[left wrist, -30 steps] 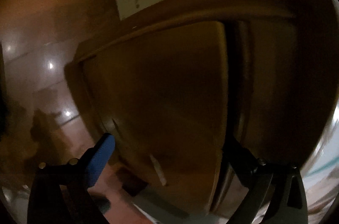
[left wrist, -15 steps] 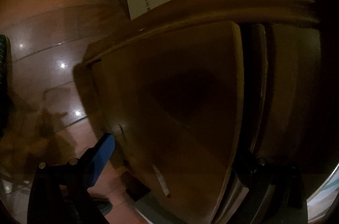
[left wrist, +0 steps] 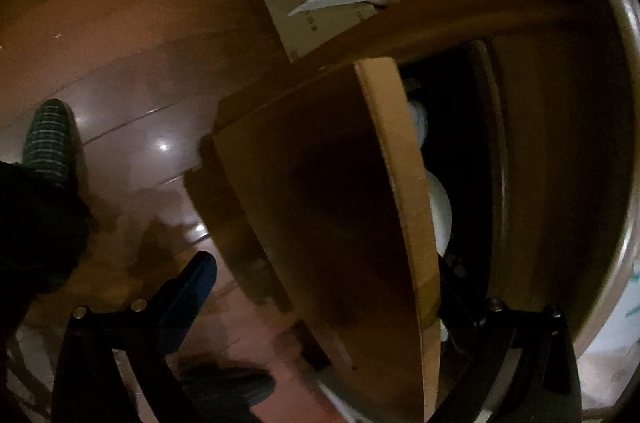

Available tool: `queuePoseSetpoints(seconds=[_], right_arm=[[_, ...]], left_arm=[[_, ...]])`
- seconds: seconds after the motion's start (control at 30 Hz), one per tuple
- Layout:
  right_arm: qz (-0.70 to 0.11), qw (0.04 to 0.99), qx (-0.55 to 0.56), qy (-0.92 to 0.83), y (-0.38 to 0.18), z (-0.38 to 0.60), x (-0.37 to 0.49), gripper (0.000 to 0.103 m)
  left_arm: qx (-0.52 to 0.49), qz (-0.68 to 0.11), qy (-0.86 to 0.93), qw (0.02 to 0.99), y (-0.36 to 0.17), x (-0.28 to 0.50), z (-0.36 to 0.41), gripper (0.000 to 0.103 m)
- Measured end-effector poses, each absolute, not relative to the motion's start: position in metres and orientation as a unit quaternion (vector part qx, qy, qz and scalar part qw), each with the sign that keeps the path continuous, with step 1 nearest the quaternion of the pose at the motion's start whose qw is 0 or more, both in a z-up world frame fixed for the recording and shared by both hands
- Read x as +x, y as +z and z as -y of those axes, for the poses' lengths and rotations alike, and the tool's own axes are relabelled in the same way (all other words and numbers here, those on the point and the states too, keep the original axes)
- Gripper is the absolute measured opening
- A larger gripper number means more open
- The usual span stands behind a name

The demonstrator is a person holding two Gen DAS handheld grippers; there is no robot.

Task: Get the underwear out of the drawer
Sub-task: 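Hook the left gripper on the drawer front and pull it open, then move the left gripper over the drawer toward the cream ribbed underwear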

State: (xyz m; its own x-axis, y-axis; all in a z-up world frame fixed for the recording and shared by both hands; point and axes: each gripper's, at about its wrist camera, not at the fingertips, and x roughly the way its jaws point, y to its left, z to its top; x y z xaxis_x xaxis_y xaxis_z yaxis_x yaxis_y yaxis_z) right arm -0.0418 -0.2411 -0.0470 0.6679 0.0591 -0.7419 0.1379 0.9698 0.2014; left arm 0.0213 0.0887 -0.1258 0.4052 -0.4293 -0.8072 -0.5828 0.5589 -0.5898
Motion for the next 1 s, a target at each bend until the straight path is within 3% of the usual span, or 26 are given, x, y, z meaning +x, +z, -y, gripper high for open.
queuePoseSetpoints(seconds=[1.0], right_arm=[[-0.403, 0.904, 0.135, -0.053, -0.044, 0.26, -0.041, 0.103]], left_arm=[[-0.347, -0.602, 0.05, 0.717, -0.103, -0.03, -0.112, 0.103]])
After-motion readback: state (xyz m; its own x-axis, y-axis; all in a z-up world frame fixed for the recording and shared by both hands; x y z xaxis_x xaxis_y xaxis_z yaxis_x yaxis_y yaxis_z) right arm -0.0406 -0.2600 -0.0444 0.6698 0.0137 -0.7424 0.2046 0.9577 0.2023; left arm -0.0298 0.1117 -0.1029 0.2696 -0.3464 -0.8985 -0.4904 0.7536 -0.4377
